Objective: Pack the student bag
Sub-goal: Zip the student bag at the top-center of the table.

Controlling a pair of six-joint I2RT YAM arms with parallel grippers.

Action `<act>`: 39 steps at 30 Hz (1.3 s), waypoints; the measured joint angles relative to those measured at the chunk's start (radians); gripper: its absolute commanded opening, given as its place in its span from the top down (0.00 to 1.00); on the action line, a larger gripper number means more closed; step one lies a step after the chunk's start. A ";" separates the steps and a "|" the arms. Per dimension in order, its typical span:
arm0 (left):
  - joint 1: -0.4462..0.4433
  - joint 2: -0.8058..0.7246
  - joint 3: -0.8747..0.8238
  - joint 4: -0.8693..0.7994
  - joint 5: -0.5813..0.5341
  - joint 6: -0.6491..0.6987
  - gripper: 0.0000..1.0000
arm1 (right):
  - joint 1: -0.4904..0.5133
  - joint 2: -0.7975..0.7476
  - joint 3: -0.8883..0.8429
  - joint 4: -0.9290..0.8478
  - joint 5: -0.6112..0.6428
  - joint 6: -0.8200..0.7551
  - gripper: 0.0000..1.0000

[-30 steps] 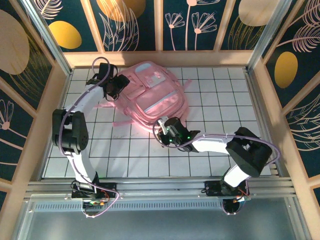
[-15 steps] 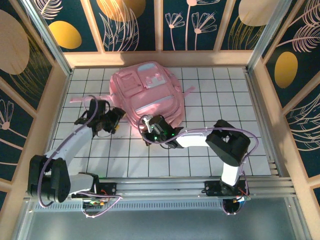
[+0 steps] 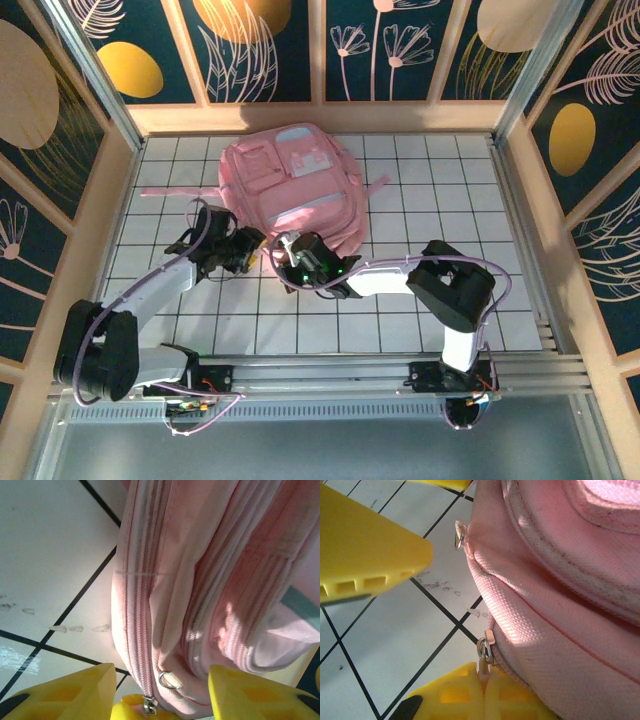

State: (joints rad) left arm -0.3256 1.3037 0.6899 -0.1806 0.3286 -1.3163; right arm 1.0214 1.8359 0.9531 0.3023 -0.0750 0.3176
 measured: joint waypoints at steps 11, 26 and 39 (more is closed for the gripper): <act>-0.011 0.039 -0.006 0.050 -0.003 -0.036 0.58 | 0.002 0.000 0.000 0.000 0.006 0.000 1.00; -0.023 0.110 -0.005 0.119 -0.003 -0.043 0.86 | 0.005 0.000 0.000 -0.008 0.018 0.003 1.00; -0.033 0.087 0.041 0.052 -0.062 0.008 1.00 | 0.013 -0.011 0.000 -0.074 0.083 -0.016 1.00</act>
State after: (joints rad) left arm -0.3584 1.3911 0.7307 -0.1287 0.2668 -1.3079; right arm 1.0340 1.8244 0.9531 0.2287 0.0078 0.3016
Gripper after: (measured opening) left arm 0.062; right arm 0.056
